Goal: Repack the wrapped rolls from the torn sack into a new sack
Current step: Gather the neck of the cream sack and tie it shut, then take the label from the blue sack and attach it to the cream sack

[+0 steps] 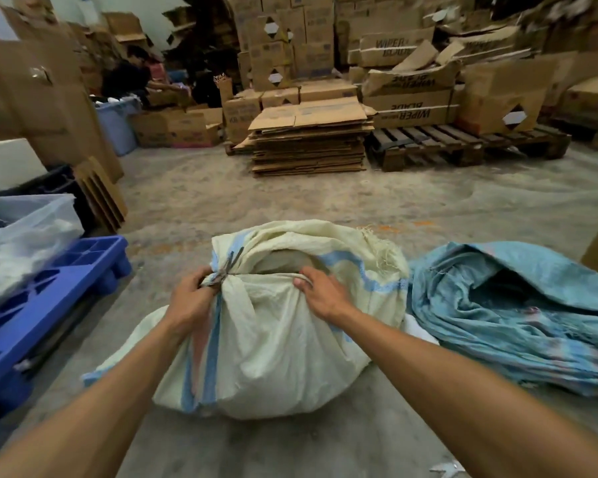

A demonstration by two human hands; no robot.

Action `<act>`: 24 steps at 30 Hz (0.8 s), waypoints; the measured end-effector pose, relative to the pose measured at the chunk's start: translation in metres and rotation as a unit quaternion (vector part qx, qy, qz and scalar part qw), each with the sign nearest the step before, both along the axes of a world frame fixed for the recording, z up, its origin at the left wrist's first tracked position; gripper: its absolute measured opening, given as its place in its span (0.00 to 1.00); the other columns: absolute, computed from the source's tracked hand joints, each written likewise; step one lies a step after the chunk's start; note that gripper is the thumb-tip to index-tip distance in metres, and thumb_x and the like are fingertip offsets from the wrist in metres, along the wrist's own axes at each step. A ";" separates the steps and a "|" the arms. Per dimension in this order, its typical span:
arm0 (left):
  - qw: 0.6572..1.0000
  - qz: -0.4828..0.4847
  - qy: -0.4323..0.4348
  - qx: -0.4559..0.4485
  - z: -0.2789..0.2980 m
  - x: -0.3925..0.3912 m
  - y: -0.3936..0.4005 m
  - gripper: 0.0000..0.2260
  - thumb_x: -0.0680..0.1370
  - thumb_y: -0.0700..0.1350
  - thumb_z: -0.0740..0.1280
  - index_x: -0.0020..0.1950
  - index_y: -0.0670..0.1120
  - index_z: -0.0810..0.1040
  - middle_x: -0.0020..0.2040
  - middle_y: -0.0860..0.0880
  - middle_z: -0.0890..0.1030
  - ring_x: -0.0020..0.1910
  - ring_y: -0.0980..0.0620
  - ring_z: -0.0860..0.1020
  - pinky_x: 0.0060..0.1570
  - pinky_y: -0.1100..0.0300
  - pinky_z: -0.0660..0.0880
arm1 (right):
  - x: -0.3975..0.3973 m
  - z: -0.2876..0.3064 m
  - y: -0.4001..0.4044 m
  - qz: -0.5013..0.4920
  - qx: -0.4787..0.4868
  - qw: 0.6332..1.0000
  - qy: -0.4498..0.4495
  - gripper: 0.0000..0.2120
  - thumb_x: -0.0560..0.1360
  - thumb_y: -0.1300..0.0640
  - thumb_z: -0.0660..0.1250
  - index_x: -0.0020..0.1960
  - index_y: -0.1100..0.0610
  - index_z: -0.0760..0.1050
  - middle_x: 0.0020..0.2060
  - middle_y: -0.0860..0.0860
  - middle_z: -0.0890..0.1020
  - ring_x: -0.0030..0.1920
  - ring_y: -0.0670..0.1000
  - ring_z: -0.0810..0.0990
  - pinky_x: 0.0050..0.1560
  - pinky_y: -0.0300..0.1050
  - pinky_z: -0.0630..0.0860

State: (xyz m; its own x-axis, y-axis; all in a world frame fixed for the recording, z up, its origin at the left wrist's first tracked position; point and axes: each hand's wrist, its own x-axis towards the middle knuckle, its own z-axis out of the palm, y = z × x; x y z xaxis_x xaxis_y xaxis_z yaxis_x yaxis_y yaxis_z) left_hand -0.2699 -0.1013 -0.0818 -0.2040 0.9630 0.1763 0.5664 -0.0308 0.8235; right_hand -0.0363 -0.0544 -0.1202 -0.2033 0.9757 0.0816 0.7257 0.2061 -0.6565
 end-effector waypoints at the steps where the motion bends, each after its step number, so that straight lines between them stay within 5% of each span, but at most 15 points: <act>1: 1.000 -0.011 0.002 -0.001 -0.011 0.001 0.005 0.12 0.79 0.37 0.65 0.47 0.54 0.80 0.44 0.55 0.82 0.44 0.61 0.78 0.44 0.63 0.72 | 0.001 -0.011 0.001 -0.023 -0.010 1.000 -0.004 0.13 0.82 0.46 0.56 0.60 0.51 0.73 0.61 0.58 0.80 0.61 0.61 0.76 0.62 0.54 0.71; 3: 0.999 -0.022 0.019 -0.018 -0.031 0.003 0.015 0.05 0.77 0.45 0.67 0.50 0.53 0.81 0.47 0.52 0.83 0.46 0.58 0.80 0.47 0.60 0.74 | 0.009 -0.028 0.001 -0.066 -0.027 0.997 0.013 0.12 0.83 0.48 0.56 0.60 0.51 0.73 0.60 0.58 0.80 0.61 0.61 0.77 0.57 0.51 0.72; 7: 0.997 -0.011 0.058 -0.049 -0.049 0.015 0.030 0.19 0.70 0.57 0.62 0.58 0.53 0.79 0.53 0.49 0.84 0.54 0.46 0.80 0.53 0.49 0.77 | 0.027 -0.033 0.015 -0.105 -0.006 0.993 0.047 0.08 0.82 0.51 0.59 0.44 0.48 0.67 0.53 0.58 0.81 0.56 0.59 0.78 0.48 0.47 0.69; 10: 0.987 0.009 0.151 -0.062 -0.060 0.023 0.030 0.18 0.76 0.52 0.62 0.65 0.53 0.70 0.60 0.47 0.79 0.58 0.42 0.77 0.58 0.43 0.73 | 0.023 -0.036 0.024 -0.091 0.006 0.995 0.035 0.08 0.82 0.53 0.59 0.54 0.56 0.74 0.57 0.58 0.80 0.59 0.59 0.77 0.52 0.47 0.69; 13: 0.943 0.054 0.322 -0.060 -0.093 0.020 0.016 0.27 0.74 0.50 0.68 0.71 0.53 0.62 0.67 0.46 0.67 0.66 0.43 0.68 0.65 0.40 0.63 | 0.023 -0.053 0.023 0.018 -0.097 0.989 -0.107 0.17 0.83 0.52 0.56 0.66 0.61 0.70 0.63 0.61 0.75 0.63 0.60 0.75 0.59 0.47 0.69; 17: 0.929 -0.013 0.369 -0.035 -0.107 0.018 0.009 0.16 0.72 0.49 0.67 0.58 0.55 0.69 0.57 0.50 0.72 0.56 0.45 0.72 0.54 0.49 0.67 | 0.037 -0.040 0.021 0.134 -0.156 0.966 -0.156 0.26 0.83 0.45 0.55 0.76 0.56 0.60 0.72 0.58 0.68 0.71 0.57 0.67 0.70 0.49 0.63; 20: 0.930 -0.043 0.359 -0.061 -0.094 0.035 0.007 0.14 0.70 0.56 0.60 0.54 0.54 0.71 0.51 0.51 0.74 0.53 0.48 0.73 0.54 0.50 0.65 | 0.048 -0.022 0.016 0.195 -0.167 0.945 -0.201 0.31 0.82 0.41 0.55 0.79 0.52 0.54 0.77 0.53 0.62 0.75 0.54 0.62 0.74 0.50 0.60; 24: 0.901 -0.007 0.427 0.076 -0.078 0.055 0.005 0.16 0.70 0.62 0.60 0.46 0.52 0.70 0.44 0.52 0.70 0.44 0.49 0.68 0.46 0.51 0.66 | 0.074 -0.022 0.003 0.219 -0.148 0.949 -0.171 0.30 0.81 0.41 0.57 0.79 0.50 0.54 0.76 0.52 0.64 0.74 0.52 0.65 0.71 0.47 0.63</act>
